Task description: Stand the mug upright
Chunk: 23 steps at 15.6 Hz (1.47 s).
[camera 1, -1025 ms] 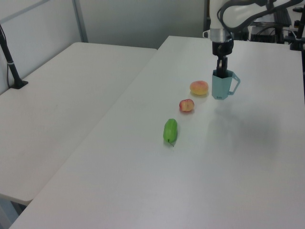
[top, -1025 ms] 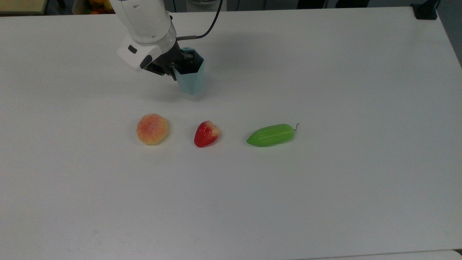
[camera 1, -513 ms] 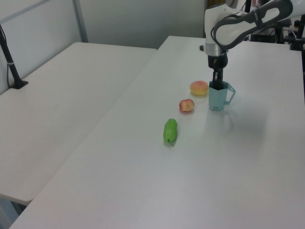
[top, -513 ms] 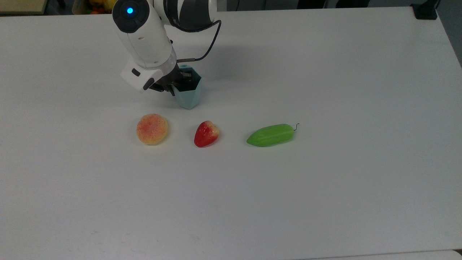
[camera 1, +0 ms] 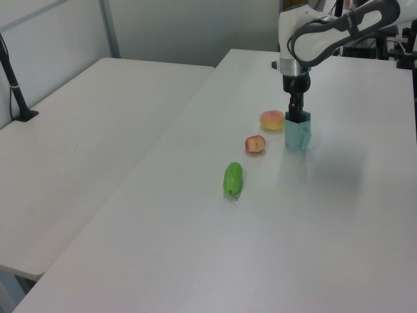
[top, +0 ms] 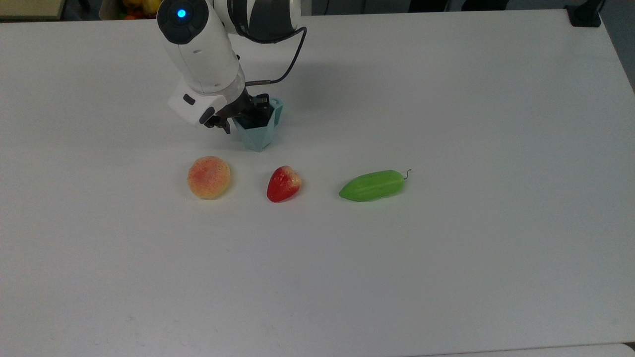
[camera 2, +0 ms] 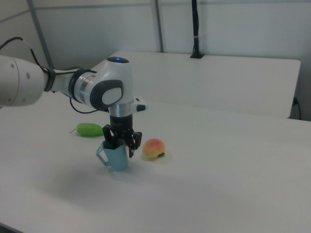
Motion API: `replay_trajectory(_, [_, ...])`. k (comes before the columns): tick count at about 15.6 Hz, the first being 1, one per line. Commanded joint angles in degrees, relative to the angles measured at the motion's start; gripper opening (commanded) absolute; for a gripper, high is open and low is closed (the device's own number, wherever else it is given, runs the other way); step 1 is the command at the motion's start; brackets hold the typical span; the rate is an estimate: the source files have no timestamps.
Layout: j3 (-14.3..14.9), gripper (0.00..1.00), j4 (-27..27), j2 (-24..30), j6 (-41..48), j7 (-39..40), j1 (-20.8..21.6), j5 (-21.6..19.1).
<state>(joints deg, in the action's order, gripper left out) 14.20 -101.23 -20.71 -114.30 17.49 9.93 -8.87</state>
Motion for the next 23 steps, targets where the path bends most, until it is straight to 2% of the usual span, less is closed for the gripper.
replay_trajectory(1, [0.2, 1.00, 0.6, 5.7, 2.8, -0.3, 0.7, -0.4])
replay_trajectory(5, [0.0, 1.00, 7.4, 9.5, 12.1, -2.9, 0.7, -0.4])
replay_trajectory(9, [-1.4, 1.00, 8.9, 14.5, 15.9, -15.3, 0.9, -1.2])
replay_trajectory(13, [-8.1, 1.00, 9.1, 21.0, 21.6, -26.0, -1.0, -0.4])
replay_trajectory(15, [-12.9, 1.00, 9.1, 23.2, 24.6, -29.3, -4.0, -0.2])
replay_trajectory(17, [-16.7, 1.00, 8.8, 25.3, 26.7, -29.6, -7.7, 0.1])
replay_trajectory(18, [-17.1, 1.00, 8.6, 25.5, 26.9, -29.3, -8.7, 0.2])
replay_trajectory(20, [-16.9, 1.00, 8.6, 25.5, 26.1, -26.7, -8.8, 0.2])
replay_trajectory(23, [-15.1, 1.00, 7.9, 25.0, 20.5, -17.6, -8.8, 0.3])
